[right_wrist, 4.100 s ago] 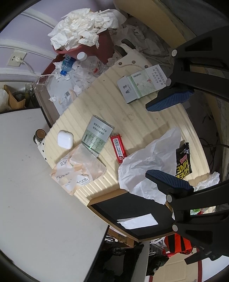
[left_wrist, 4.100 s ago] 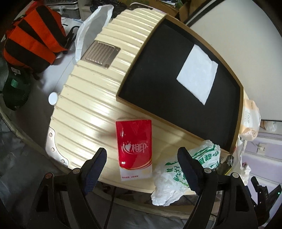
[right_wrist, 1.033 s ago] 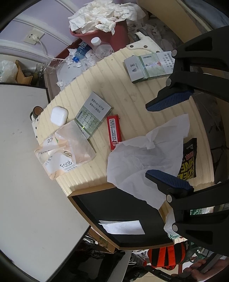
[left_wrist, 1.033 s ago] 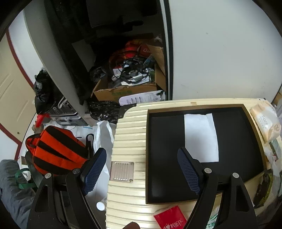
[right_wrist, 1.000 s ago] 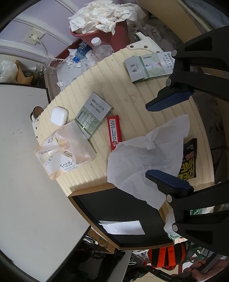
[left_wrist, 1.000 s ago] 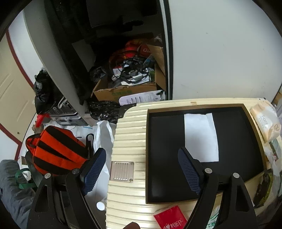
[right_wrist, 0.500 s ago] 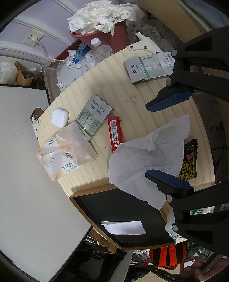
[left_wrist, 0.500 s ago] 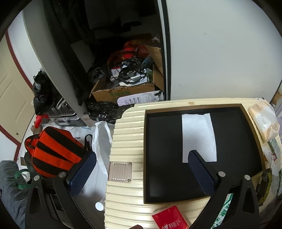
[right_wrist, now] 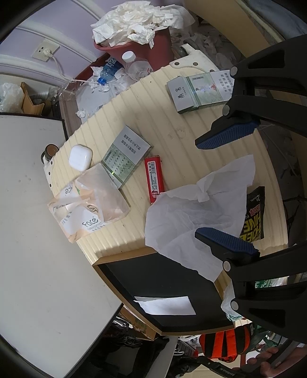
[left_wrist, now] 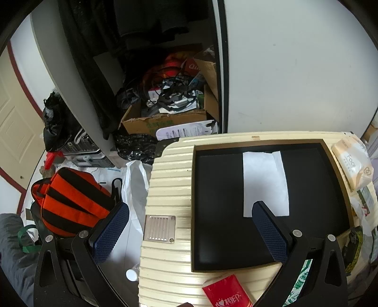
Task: Organize soft objects
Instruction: 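Move the right gripper toward the crumpled white tissue on the table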
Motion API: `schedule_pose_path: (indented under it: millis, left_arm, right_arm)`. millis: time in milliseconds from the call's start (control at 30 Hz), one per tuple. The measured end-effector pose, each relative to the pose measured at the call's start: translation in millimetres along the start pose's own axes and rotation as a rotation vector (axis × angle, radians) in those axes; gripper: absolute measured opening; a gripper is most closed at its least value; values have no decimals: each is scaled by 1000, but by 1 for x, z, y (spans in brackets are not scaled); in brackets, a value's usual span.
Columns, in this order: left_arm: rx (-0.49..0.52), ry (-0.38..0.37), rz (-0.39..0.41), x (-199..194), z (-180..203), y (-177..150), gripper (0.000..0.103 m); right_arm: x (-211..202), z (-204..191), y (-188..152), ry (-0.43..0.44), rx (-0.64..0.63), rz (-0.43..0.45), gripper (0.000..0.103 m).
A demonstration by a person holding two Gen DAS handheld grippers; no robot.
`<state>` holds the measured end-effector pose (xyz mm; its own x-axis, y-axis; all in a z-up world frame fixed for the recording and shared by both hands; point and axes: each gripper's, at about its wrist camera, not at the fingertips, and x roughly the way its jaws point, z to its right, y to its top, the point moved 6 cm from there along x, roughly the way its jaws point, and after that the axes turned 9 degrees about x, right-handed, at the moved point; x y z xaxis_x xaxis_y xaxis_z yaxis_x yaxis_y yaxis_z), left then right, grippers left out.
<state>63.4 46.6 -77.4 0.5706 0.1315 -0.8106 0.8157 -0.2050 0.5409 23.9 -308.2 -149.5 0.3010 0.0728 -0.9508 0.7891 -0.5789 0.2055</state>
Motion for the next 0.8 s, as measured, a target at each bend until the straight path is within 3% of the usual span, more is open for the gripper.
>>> schedule_pose_path:
  millis: [367,633,800]
  left_arm:
    - [-17,-19,-14,-2,1,0,103]
    - [-81,-66,-13,-14,-5,5,103]
    - [-145,-108,-53,-15,-19,3,103]
  right_arm:
    - [1,-1,0,-3,-6,4,67]
    - [-2,-15,-5,18,-62,11,67]
    - [6,-19,-15,-15,-103,26,67]
